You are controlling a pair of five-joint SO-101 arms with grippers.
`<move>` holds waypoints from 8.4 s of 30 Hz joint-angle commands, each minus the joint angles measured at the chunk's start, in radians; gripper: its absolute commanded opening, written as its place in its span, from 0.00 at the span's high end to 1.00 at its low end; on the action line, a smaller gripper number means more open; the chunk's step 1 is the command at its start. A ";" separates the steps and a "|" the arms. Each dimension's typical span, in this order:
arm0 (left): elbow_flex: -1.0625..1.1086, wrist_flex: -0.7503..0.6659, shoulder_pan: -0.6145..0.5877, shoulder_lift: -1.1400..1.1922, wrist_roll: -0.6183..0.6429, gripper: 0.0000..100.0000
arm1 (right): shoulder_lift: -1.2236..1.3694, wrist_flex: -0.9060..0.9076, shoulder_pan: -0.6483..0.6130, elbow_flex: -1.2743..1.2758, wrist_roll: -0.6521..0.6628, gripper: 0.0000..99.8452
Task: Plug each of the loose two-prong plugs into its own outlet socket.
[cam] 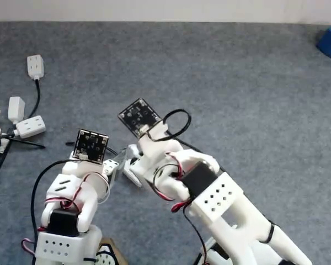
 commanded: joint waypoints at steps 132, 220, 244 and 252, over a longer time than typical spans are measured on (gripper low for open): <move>0.051 0.129 -0.783 -0.008 -0.086 0.75 | 1.067 0.662 0.033 -1.179 1.809 0.99; -0.101 0.127 -0.831 0.001 -0.080 0.75 | 1.059 0.696 -0.186 -0.993 1.370 0.99; -0.217 0.129 -0.832 0.002 -0.080 0.75 | 1.191 0.573 -0.262 -0.935 1.165 0.99; -0.283 0.158 -0.832 0.004 -0.080 0.75 | 1.259 0.565 -0.272 -0.941 1.109 0.99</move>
